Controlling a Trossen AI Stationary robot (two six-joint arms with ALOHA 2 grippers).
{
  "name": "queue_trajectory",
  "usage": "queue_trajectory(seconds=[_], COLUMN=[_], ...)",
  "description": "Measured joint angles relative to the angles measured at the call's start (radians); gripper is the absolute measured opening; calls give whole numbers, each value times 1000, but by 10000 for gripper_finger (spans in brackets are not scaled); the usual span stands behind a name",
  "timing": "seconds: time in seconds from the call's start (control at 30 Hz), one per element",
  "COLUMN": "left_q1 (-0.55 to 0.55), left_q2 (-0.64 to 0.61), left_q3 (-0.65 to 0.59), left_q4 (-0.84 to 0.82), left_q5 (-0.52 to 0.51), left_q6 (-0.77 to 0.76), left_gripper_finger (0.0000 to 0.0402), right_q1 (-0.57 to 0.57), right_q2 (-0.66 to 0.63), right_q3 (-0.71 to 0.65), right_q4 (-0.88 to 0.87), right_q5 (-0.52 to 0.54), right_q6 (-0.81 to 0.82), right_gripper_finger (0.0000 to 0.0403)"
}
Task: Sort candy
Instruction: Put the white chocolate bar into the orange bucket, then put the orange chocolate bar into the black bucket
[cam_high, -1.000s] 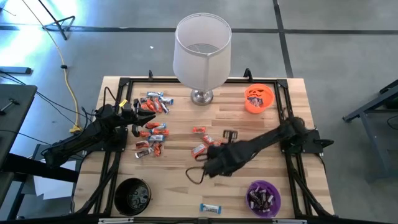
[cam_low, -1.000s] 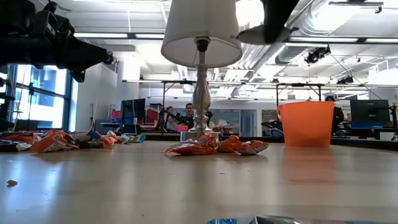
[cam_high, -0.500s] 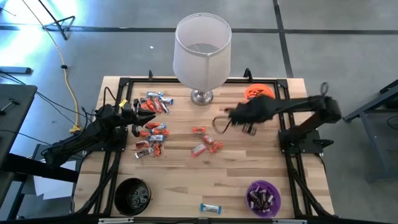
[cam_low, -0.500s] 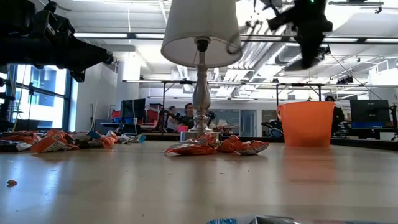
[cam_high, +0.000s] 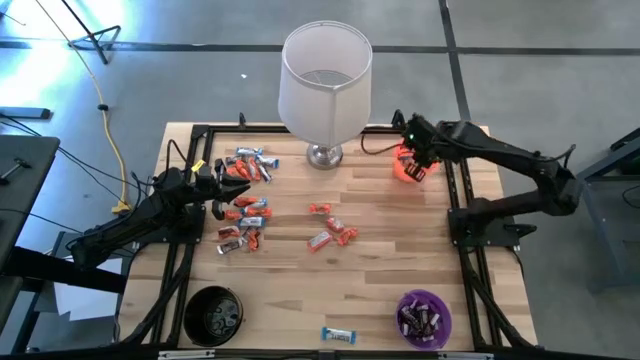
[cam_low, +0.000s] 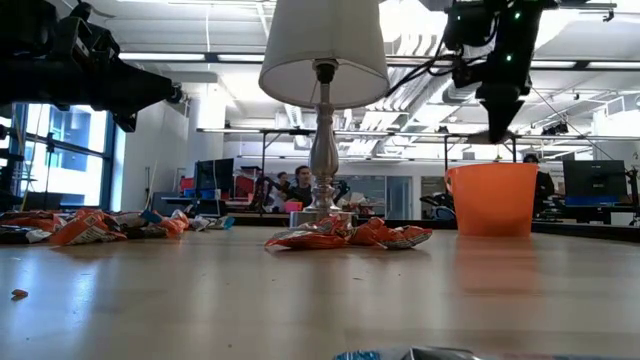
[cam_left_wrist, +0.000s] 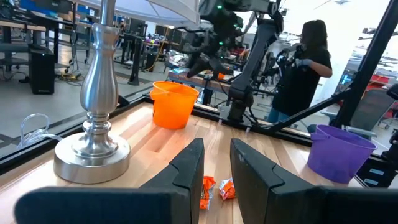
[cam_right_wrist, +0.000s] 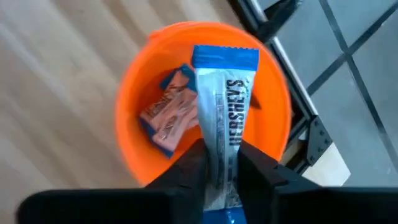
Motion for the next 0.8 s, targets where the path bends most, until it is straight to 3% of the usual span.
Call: queue_trajectory(seconds=[0.3, 0.4, 0.53, 0.8], left_q1=[0, 0, 0, 0], left_q2=[0, 0, 0, 0], left_q3=[0, 0, 0, 0], left_q4=[0, 0, 0, 0], left_q5=[0, 0, 0, 0], left_q6=[0, 0, 0, 0], left_gripper_finger=[65, 64, 65, 65], right_q1=[-48, -2, 148, 628], right_q2=[2, 2, 2, 14], right_q3=[5, 5, 5, 6], right_q4=[57, 17, -38, 62], right_q5=[-21, -116, -282, -252], right_q6=[-76, 6, 204, 541], right_gripper_finger=[167, 177, 174, 159])
